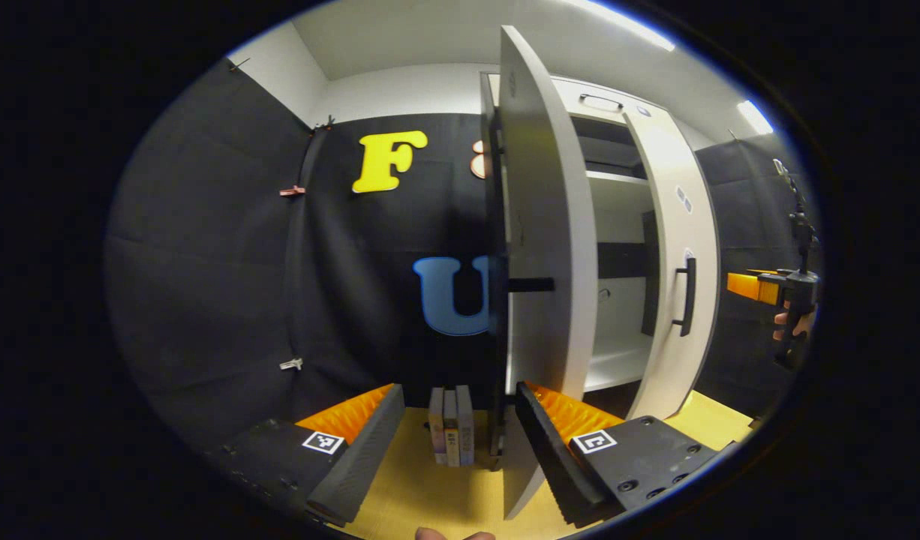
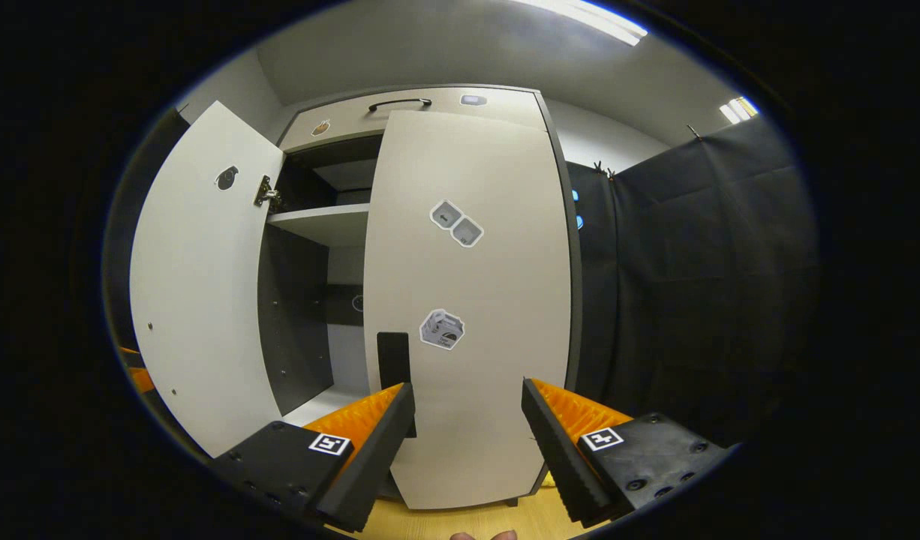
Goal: Grasp the bottle in the cabinet with the left hand and place it on the coaster, then close the right door with the right hand and the left door with the left hand.
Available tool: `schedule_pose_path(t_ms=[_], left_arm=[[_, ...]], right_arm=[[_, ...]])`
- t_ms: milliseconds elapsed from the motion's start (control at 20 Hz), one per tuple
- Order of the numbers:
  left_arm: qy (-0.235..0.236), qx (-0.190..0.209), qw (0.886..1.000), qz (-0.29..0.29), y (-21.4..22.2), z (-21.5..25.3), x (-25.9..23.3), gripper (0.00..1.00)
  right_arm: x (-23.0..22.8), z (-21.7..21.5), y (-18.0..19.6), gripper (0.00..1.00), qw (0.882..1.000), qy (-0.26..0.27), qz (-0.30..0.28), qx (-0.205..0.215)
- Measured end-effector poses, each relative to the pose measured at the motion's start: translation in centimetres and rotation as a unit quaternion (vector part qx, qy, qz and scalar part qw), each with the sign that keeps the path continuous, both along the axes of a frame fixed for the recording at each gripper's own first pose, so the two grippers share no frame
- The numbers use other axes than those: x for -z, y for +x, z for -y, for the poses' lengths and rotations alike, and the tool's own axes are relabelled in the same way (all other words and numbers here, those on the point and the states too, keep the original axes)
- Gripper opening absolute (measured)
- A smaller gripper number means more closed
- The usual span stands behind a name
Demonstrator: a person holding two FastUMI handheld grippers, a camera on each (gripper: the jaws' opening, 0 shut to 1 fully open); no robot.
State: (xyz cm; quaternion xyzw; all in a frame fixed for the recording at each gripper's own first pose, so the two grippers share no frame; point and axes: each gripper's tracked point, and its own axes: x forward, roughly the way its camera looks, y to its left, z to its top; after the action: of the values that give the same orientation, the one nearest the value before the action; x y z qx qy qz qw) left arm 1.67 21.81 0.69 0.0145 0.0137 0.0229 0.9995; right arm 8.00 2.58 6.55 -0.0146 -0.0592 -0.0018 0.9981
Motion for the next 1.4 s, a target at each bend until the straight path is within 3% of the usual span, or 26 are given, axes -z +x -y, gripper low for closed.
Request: schedule_pose_path(t_ms=[200,400,650,700,750,900,950,1000,1400], left_arm=[[-0.034,0.012,0.999,-0.009,-0.3,2.1,0.4,0.89],[-0.027,0.036,0.999,-0.014,0.3,6.4,0.2,0.92],[-0.033,0.06,0.998,-0.017,1.9,11.0,0.1,0.91],[-0.031,0.061,0.997,-0.016,2.3,11.6,0.0,0.87],[-0.028,0.063,0.998,-0.015,2.7,12.3,-0.1,0.91],[-0.025,0.07,0.997,-0.014,4.1,14.1,-0.3,0.91],[-0.025,0.074,0.997,-0.014,4.6,14.9,-0.2,0.87],[-0.023,0.08,0.996,-0.014,5.1,15.7,-0.3,0.92],[-0.002,0.099,0.995,-0.001,9.8,20.9,-0.7,0.93]], right_arm=[[1.6,-0.2,-1.5,0.96,0.999,-0.024,-0.027,-0.015],[2.3,-0.3,-2.6,0.98,0.998,-0.052,-0.033,-0.024],[3.1,1.1,-3.8,0.98,0.998,-0.041,-0.043,-0.026],[3.2,1.5,-4.0,0.98,0.998,-0.037,-0.045,-0.026],[3.3,1.8,-4.1,0.98,0.998,-0.033,-0.049,-0.026],[3.4,2.9,-4.6,0.98,0.998,-0.028,-0.054,-0.022],[3.5,3.3,-4.7,0.98,0.998,-0.028,-0.056,-0.019],[3.6,3.8,-4.8,0.98,0.998,-0.026,-0.058,-0.017],[3.5,8.9,-5.4,0.98,0.998,-0.012,-0.064,0.013]])
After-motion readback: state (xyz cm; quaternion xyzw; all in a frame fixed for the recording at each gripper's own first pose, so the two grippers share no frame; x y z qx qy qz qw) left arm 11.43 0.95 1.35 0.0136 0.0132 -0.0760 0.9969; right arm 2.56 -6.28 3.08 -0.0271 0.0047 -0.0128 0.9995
